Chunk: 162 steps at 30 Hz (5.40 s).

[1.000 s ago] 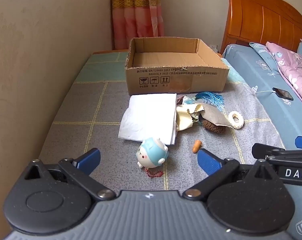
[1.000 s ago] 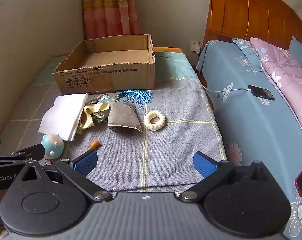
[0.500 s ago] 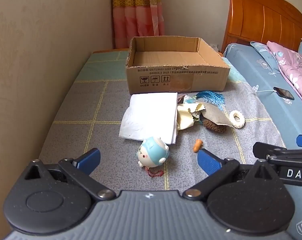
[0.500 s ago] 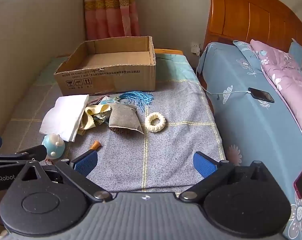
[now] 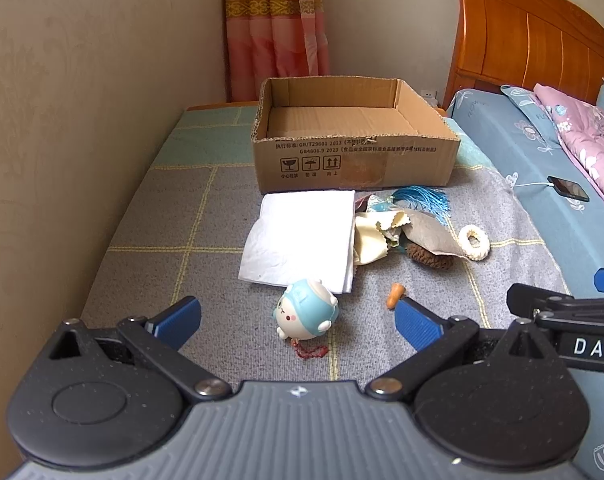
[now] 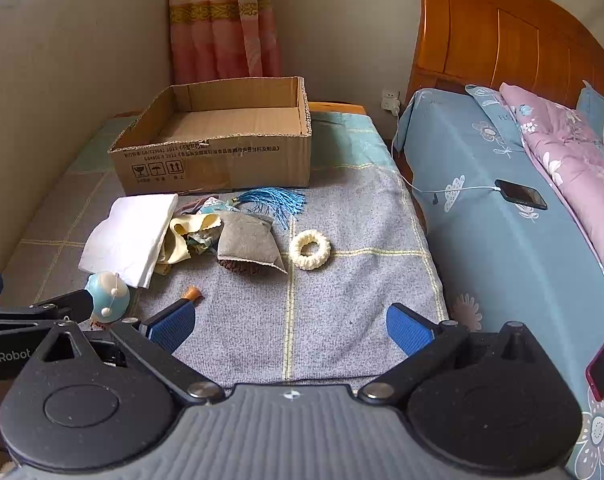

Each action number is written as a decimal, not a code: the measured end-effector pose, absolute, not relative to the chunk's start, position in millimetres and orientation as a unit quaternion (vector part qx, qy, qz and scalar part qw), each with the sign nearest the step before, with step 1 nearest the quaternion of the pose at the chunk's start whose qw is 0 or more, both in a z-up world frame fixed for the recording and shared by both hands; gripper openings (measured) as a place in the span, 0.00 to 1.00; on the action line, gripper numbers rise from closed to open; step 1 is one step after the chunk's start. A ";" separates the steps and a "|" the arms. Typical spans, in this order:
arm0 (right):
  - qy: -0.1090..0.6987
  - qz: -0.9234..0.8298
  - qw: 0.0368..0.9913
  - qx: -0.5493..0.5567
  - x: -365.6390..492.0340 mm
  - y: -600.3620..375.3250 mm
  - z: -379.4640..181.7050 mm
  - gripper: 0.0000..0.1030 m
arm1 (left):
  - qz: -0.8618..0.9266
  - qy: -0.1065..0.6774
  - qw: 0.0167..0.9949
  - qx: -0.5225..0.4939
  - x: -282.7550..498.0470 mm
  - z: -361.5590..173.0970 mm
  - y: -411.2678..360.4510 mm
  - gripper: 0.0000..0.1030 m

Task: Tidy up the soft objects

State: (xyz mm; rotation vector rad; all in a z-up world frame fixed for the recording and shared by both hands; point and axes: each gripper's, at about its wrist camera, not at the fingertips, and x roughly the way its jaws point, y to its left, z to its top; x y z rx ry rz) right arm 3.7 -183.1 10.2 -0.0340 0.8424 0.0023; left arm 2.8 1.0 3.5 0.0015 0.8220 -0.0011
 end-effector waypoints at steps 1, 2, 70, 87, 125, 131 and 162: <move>0.408 0.001 0.913 -0.017 3.8 -183.1 10.3 1.00 | 0.000 0.399 0.917 0.001 3.0 3.4 1.0 0.99; 0.408 0.002 0.913 -0.017 4.0 -183.3 10.6 1.00 | 0.000 0.399 0.917 0.002 3.1 3.8 1.2 0.99; 0.360 0.057 0.930 -0.048 17.0 -185.6 7.3 1.00 | -0.085 0.343 0.936 0.011 24.6 -11.2 22.2 0.99; 0.370 0.082 0.922 -0.079 38.3 -200.8 -36.3 1.00 | -0.096 0.391 0.912 0.077 52.6 -73.9 13.4 0.99; 0.370 0.283 0.873 -0.144 57.6 -143.3 -84.9 0.78 | -0.157 0.387 0.908 0.031 39.8 -70.0 46.1 0.44; 0.356 0.304 0.869 -0.160 66.0 -132.8 -82.8 0.57 | -0.161 0.386 0.908 0.026 41.7 -68.1 48.6 0.44; 0.279 0.248 0.920 -0.114 120.8 -156.4 20.9 0.25 | -0.153 0.332 0.924 0.114 203.4 24.9 12.9 0.44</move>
